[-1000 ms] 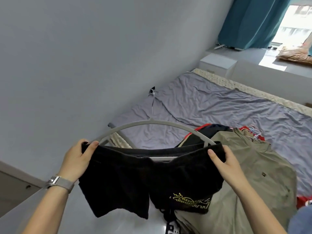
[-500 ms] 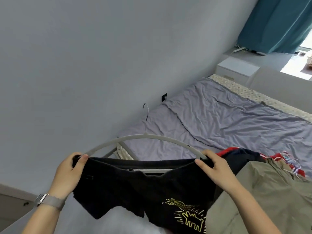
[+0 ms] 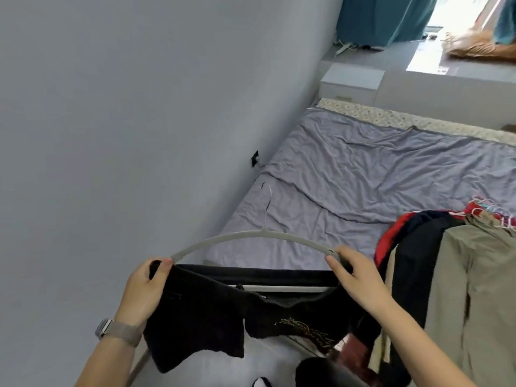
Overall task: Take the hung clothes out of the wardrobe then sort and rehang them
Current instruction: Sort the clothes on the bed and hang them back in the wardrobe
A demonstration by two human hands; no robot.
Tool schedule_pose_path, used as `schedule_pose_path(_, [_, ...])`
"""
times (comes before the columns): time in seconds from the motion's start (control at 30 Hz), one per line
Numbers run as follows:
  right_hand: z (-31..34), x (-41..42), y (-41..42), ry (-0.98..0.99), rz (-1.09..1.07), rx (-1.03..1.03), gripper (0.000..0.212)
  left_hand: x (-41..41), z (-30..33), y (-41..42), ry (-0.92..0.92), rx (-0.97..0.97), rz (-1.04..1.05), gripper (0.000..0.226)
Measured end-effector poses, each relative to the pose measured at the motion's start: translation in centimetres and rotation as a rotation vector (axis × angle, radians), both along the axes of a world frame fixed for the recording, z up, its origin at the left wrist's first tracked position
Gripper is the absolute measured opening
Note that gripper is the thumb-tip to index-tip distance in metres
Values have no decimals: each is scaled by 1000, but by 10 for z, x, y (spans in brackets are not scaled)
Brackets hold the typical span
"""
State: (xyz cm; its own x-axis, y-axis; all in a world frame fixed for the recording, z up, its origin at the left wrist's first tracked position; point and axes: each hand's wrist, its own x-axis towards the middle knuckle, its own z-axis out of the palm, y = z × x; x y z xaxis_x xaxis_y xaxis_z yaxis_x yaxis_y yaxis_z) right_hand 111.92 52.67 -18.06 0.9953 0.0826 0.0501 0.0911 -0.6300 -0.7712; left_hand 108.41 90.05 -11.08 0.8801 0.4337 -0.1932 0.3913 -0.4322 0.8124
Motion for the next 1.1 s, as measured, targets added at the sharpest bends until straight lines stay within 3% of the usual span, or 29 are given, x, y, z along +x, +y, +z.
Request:
schedule_pose_path(0.2, [4,30,11,4,-233,-156,31,71,-7,-2,15,26,-66,26])
schedule_pose_path(0.37, [2,87,-23,15,-331,-93,27,134,-8,-29,5,14,-142,25])
schedule_pose_path(0.5, [-2,135,-56,-2,-335,27,36,192,-11,-61,-64,94,-121,18])
schedule_pose_path(0.57, [-8,165,-69,-6,-323,56,40,218,-13,-78,-84,190,-65,25])
schedule_pose_path(0.63, [-15,200,-81,-3,-326,67,41,239,-14,-92,-96,165,-40,27])
schedule_pose_path(0.93, [-84,371,-121,57,-227,-142,38,279,-54,-125,60,45,-85,19])
schedule_pose_path(1.0, [-122,397,-125,130,-218,-270,28,285,-61,-125,79,35,-61,19])
schedule_pose_path(1.1, [-169,407,-120,509,-287,-498,66,290,-68,-122,104,29,-24,20])
